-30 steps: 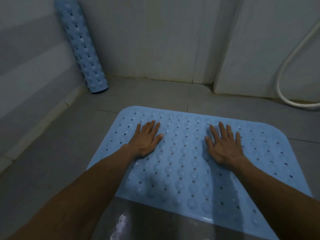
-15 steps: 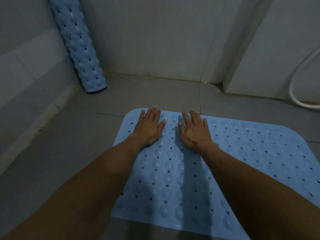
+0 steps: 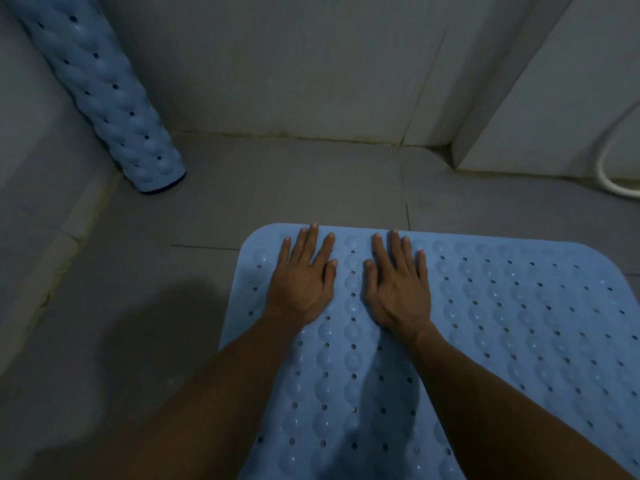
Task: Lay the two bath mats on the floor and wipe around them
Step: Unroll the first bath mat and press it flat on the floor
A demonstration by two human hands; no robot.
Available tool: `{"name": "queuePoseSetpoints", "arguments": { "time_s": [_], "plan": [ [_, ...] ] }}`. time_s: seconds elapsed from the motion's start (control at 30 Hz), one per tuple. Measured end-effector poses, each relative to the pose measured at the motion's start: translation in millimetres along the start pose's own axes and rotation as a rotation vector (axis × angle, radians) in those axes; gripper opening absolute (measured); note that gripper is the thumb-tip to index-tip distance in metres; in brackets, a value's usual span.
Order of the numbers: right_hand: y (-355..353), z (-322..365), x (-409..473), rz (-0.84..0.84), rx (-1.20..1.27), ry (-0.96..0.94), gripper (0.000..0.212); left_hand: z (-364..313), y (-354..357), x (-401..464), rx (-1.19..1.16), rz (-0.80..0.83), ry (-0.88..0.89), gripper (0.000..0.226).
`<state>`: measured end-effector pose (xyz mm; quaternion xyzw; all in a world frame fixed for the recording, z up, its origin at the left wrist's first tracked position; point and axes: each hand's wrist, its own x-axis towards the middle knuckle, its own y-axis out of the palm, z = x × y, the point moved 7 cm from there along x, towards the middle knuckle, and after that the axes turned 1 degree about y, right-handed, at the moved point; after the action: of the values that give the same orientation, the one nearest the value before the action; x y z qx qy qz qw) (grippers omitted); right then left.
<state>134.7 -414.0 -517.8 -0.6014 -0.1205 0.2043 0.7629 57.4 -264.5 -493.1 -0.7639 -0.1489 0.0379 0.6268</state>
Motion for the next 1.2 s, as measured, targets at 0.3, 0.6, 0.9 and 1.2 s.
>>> {"name": "queuePoseSetpoints", "arguments": {
  "time_s": [0.3, 0.6, 0.9, 1.2],
  "plan": [
    [3, 2, 1, -0.006, -0.02, -0.026, 0.063, 6, 26, 4, 0.021, 0.07, 0.027, 0.054],
    [6, 0, 5, 0.02, -0.042, -0.001, 0.064, 8, 29, 7, 0.005, 0.152, -0.031, 0.058],
    [5, 2, 7, 0.037, -0.038, -0.019, 0.068, 7, 30, 9, -0.019, 0.208, -0.043, 0.063],
    [1, 4, 7, 0.051, -0.033, -0.014, 0.066, 6, 29, 8, -0.044, 0.175, -0.022, 0.062]
  ]
}}
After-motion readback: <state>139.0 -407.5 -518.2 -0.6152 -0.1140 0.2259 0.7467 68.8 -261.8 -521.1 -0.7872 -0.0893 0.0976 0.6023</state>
